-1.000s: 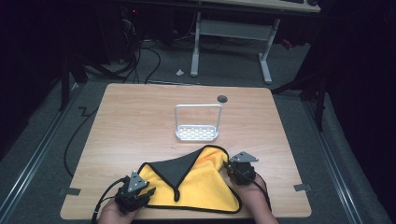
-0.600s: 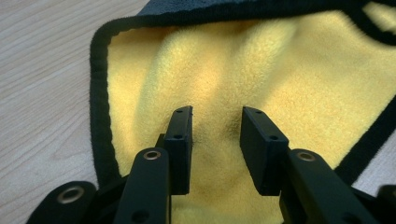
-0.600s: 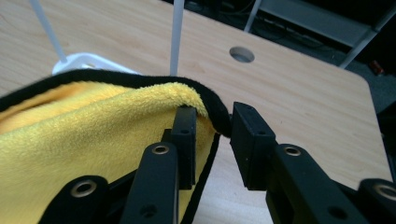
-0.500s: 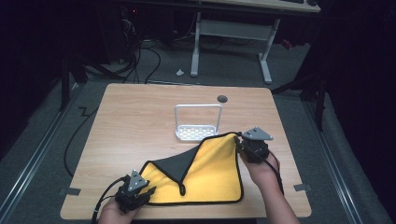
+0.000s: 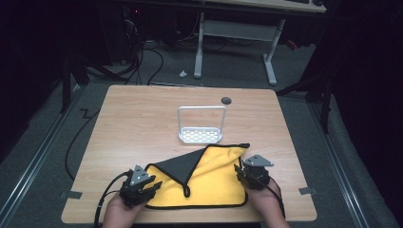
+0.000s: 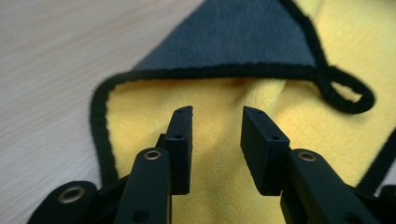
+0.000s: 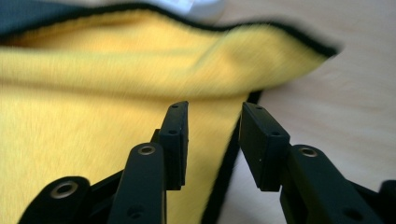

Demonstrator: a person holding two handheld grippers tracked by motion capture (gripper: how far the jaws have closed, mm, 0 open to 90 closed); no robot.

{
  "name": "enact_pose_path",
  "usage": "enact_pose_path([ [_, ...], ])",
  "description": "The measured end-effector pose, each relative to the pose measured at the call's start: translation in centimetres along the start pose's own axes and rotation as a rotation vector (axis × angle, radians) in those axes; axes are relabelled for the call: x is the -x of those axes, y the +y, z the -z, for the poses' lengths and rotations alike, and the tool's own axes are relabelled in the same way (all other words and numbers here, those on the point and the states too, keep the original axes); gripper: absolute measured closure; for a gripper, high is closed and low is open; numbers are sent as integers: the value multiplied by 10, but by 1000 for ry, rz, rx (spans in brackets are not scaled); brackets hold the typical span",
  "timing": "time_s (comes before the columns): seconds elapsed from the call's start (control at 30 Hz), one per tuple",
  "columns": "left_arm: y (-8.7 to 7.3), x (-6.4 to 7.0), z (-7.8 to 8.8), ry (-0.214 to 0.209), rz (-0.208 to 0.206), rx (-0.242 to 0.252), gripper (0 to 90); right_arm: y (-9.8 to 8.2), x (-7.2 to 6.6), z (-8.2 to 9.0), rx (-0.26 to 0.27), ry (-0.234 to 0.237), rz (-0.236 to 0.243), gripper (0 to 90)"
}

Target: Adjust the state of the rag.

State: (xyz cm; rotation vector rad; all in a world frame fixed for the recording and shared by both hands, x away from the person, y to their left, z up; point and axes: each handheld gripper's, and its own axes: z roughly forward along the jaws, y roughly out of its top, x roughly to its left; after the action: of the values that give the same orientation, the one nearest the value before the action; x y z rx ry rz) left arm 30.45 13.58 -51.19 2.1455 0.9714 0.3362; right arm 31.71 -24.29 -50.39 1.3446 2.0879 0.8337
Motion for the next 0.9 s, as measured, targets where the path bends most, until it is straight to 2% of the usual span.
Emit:
enact_pose_path([
  [0.03,-1,1,-4,1,-8,-16,655,-4,-2,-3,-12,4,6,664],
  [0.1,-4,3,-10,-2,4,-29,663,-12,-6,-11,-51,14,14,699],
  [0.23,-10,8,-9,-18,12,-20,672,-16,-5,-8,-60,29,8,763],
  [0.33,-15,17,-5,-52,19,-14,675,-29,-1,4,-55,37,-9,771],
  [0.37,-15,17,-5,-52,19,-14,677,-29,-1,4,-55,37,-9,771],
  [0.4,-17,23,-3,-74,18,-19,678,-40,2,17,-60,30,-7,772],
  [0.5,-18,31,1,-111,18,-34,685,-54,8,32,-64,5,-11,772],
  [0.57,-17,31,3,-103,25,-2,686,-61,15,38,-61,-15,-20,771],
  [0.63,-10,26,4,-75,32,38,664,-63,20,40,-62,-8,-54,770],
  [0.7,-1,20,4,-90,57,67,630,-61,21,40,-35,-21,-64,761],
  [0.73,5,19,1,-84,60,78,615,-59,21,40,-26,-21,-63,753],
  [0.8,15,23,-6,-115,49,75,566,-56,20,38,-15,-23,-62,735],
  [0.83,21,29,-13,-148,47,76,541,-55,19,36,-14,-20,-67,734],
  [0.9,30,42,-23,-186,14,72,499,-54,18,33,-17,-11,-70,731],
])
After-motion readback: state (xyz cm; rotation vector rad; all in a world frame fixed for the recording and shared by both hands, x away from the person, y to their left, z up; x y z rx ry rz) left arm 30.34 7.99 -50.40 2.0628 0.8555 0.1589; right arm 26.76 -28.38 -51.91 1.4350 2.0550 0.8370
